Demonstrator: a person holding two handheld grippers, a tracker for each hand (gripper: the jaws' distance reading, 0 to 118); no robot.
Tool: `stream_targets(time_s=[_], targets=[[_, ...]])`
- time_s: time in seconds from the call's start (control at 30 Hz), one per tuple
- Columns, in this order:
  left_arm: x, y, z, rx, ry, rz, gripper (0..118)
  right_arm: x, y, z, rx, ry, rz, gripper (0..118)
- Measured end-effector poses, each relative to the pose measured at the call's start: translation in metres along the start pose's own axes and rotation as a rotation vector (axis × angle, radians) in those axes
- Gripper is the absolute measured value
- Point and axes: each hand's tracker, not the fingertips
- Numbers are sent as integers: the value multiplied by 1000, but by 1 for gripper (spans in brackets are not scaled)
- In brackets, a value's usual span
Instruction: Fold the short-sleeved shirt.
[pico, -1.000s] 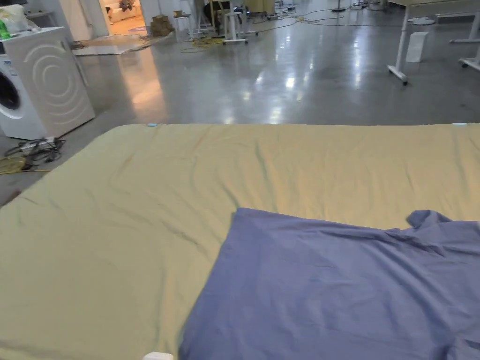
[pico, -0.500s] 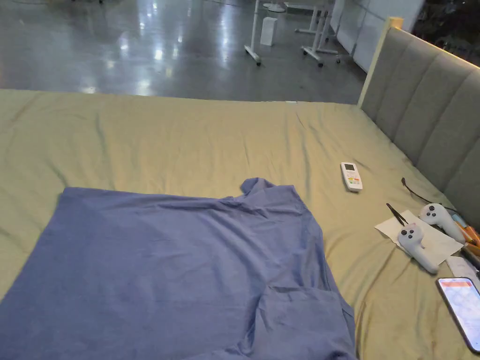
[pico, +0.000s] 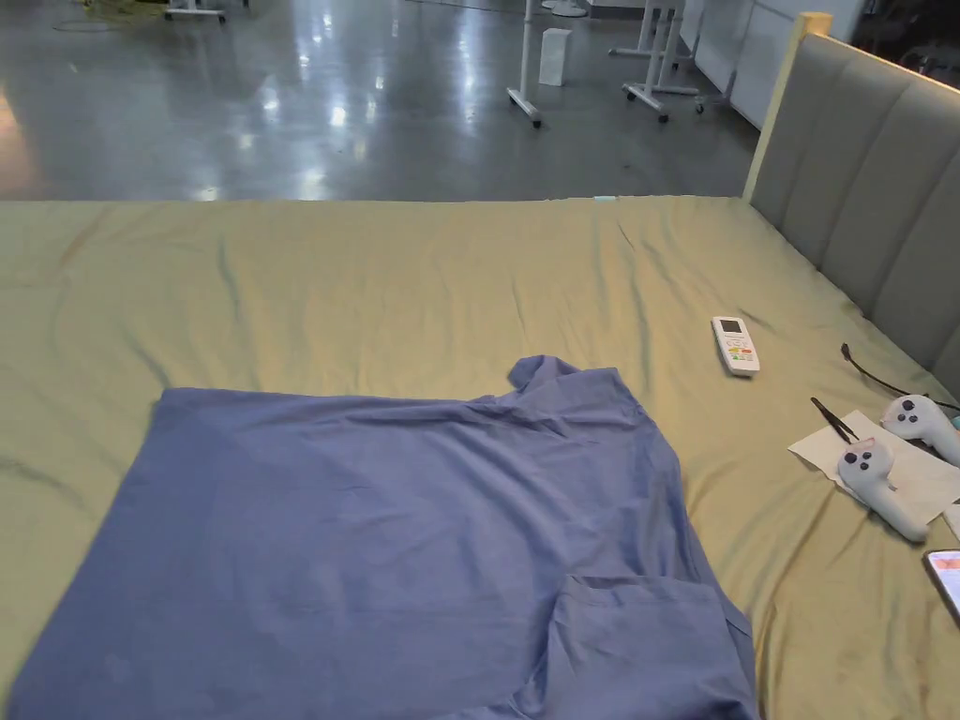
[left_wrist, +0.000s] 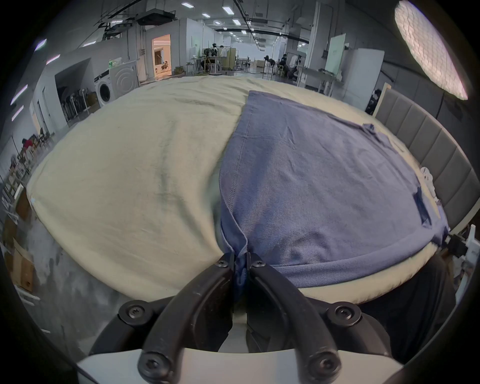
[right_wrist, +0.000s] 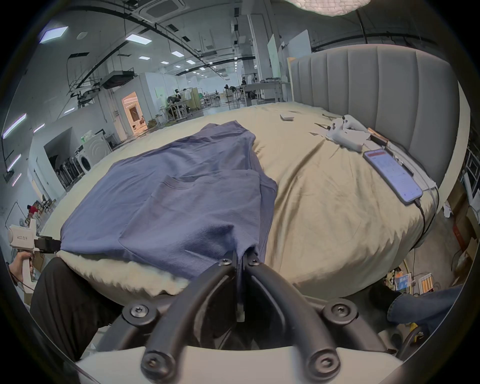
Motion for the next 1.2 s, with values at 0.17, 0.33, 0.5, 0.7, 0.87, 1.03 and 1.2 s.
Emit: stream_targets(time_s=[0.17, 0.33, 0.5, 0.7, 0.87, 1.03, 1.2], targets=[[-12, 6, 27, 99, -47, 112, 8, 4, 16, 19, 65, 20, -24, 3], [-3, 40, 45, 166, -73, 38, 7, 1, 44, 23, 109, 26, 33, 3], [-2, 104, 28, 209, -98, 40, 8, -3, 102, -4, 139, 38, 45, 3], [22, 180, -52, 98, -68, -9, 8, -11, 180, -97, 44, 9, 90, 3], [39, 212, -112, 59, -63, -8, 8, -17, 207, -157, -41, -35, 104, 3], [41, 207, -153, 4, -36, 11, 7, -13, 197, -195, -124, -42, 131, 3], [36, 200, -132, 23, -24, -32, 76, -3, 185, -198, -144, -52, 177, 52]])
